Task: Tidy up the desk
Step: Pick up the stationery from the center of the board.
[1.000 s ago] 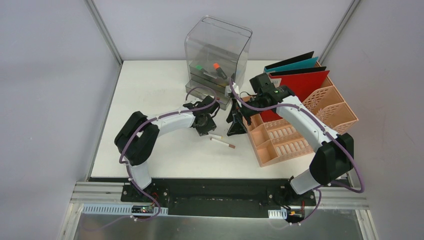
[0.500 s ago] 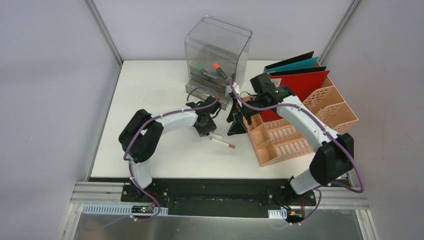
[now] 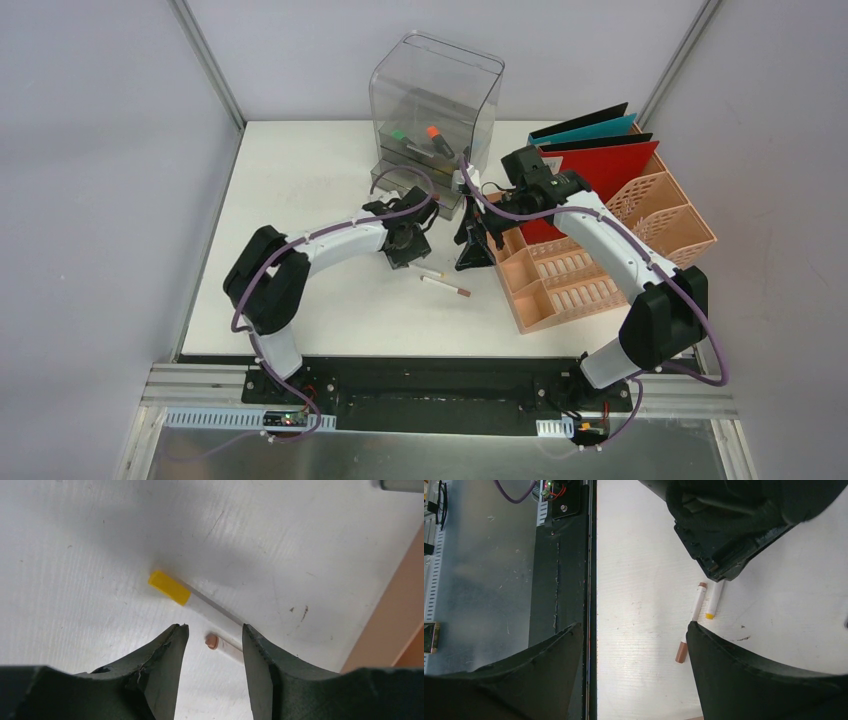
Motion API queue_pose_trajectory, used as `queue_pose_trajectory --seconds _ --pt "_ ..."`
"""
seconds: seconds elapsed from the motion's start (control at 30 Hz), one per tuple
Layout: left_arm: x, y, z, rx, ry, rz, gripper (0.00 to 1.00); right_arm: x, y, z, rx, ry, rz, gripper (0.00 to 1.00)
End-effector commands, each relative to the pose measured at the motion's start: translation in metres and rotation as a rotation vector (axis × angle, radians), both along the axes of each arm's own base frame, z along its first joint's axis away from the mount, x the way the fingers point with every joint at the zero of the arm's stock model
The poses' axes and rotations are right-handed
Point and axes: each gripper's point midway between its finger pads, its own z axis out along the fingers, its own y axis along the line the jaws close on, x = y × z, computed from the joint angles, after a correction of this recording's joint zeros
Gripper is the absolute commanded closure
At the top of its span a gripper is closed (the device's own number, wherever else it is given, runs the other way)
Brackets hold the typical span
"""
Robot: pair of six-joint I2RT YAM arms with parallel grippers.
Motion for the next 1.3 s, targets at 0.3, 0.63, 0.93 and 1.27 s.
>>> queue_pose_trajectory --seconds 0.3,0.63,0.93,1.27 --pt "-0.009 -0.008 0.011 -0.059 0.022 0.026 0.51 -0.004 -0.001 0.020 0.056 -0.060 0.021 0.21" --pt "-0.003 -0.014 -0.011 0.014 0.108 0.025 0.51 -0.004 -0.002 0.020 0.058 -0.062 0.021 0.21" --pt "0.000 -0.012 -0.019 0.054 0.121 0.025 0.58 -0.004 -0.003 0.021 0.062 -0.064 0.018 0.21" --pt "0.000 -0.012 -0.024 0.064 0.129 0.026 0.77 -0.004 -0.003 0.022 0.063 -0.062 0.018 0.21"
